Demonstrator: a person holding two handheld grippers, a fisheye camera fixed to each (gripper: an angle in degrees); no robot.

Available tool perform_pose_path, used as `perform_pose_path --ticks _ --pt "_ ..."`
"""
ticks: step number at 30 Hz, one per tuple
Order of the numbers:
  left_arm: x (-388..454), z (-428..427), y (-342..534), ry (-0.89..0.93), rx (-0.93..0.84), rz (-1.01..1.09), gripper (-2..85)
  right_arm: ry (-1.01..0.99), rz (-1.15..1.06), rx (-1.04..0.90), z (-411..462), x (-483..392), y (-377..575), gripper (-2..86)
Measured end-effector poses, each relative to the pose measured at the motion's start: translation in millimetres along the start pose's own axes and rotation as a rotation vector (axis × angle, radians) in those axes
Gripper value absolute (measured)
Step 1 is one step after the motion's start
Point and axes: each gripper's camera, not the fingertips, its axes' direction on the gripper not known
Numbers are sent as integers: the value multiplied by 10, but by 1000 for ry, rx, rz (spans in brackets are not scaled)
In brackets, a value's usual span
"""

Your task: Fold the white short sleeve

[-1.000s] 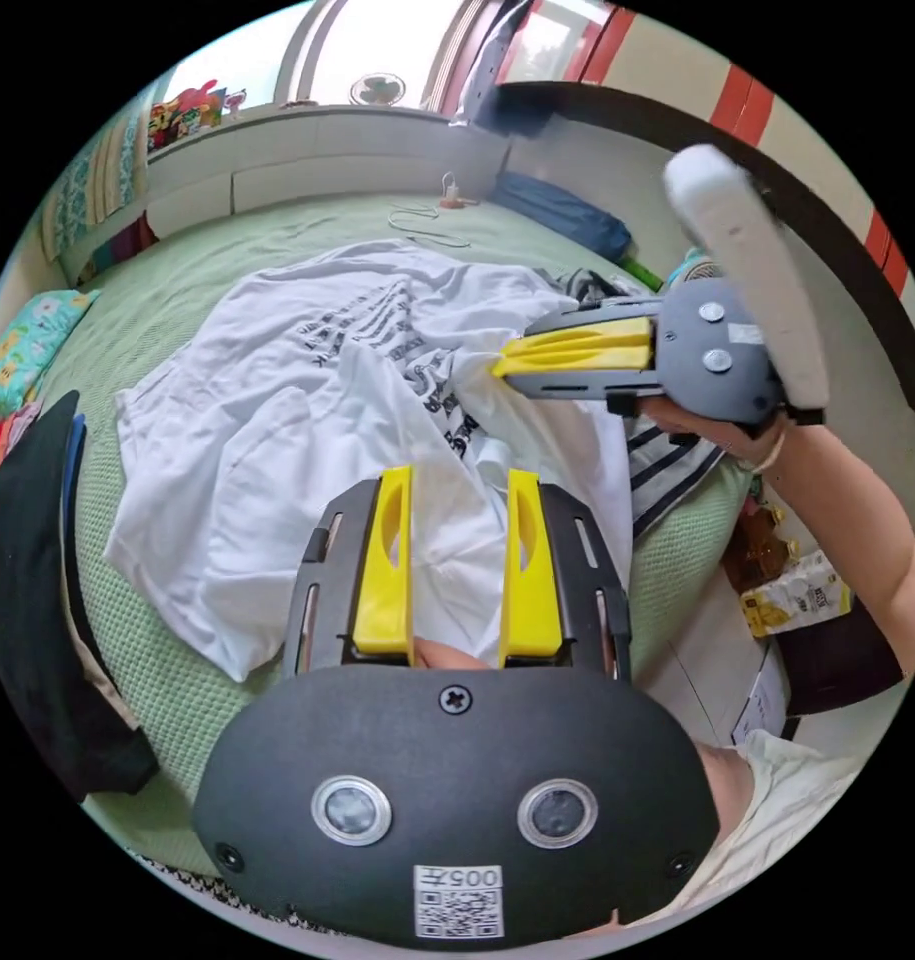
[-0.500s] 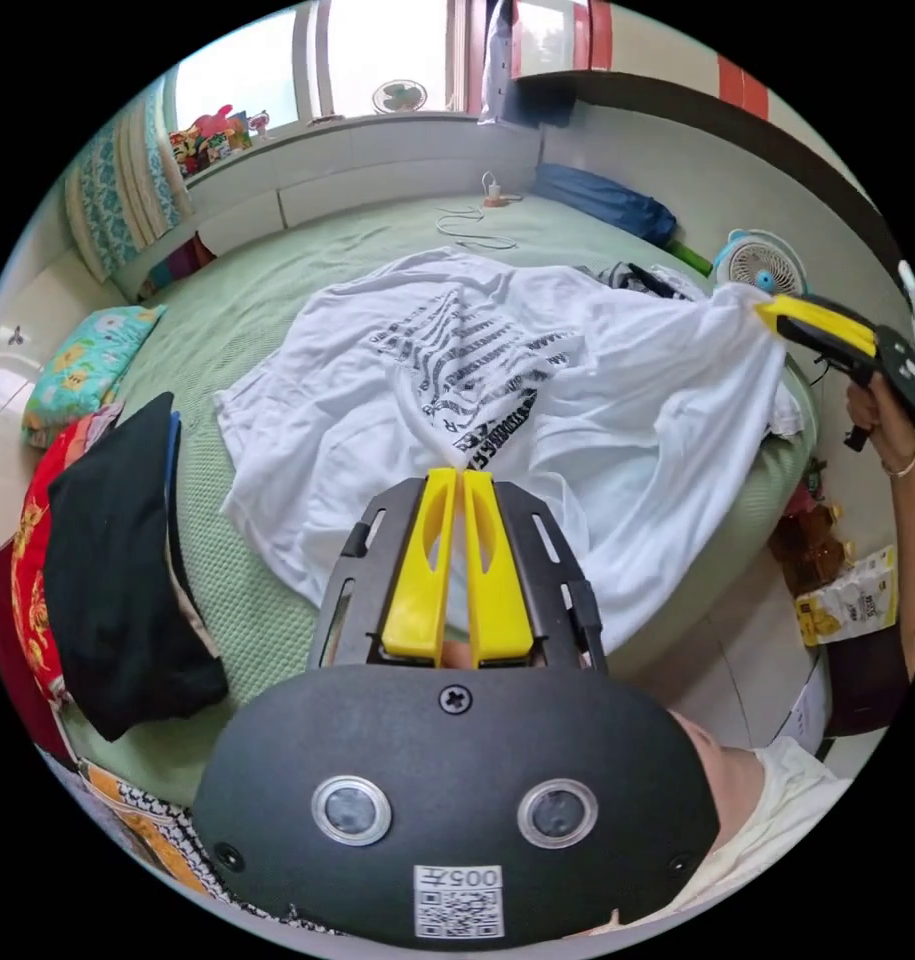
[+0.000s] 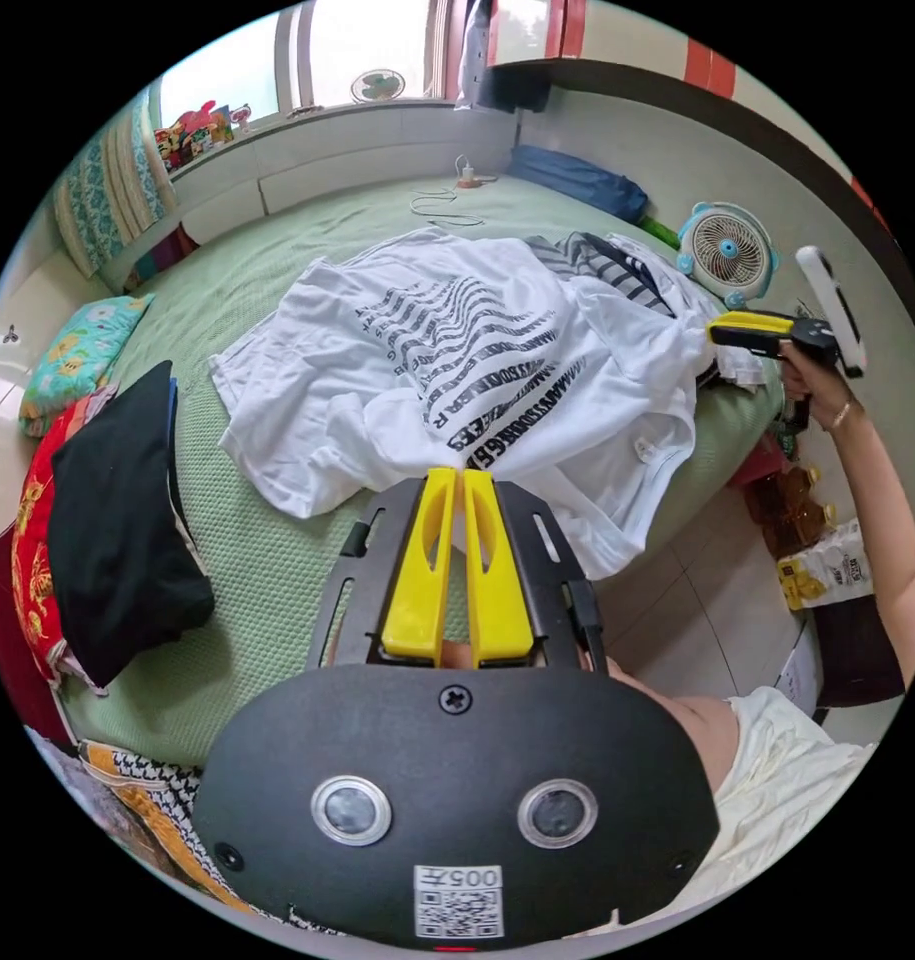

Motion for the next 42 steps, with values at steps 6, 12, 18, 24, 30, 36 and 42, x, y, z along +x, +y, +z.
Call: perform_pose_path --ticks 6,12,18,24,30,36,42 --pt "-81 -95 -32 54 13 -33 13 -337 -310 156 -451 -942 460 106" --pt "-129 -261 -6 62 19 -21 22 -490 -377 32 -86 -1571 463 98" --pt "-259 -474 75 71 33 -46 19 -475 -390 71 -129 -1542 505 -7" --pt "-418 -748 223 159 37 -56 19 -524 -387 155 -554 -1260 863 -14" --pt "-459 -960 426 262 -1 -67 20 -479 -393 163 -626 -1335 1194 -17" --pt "-398 -1323 630 258 -30 10 19 -463 -481 149 -666 -1403 1240 -17" --pt "-441 -1520 811 323 -80 54 12 -489 -491 -19 -314 -1514 1077 -8"
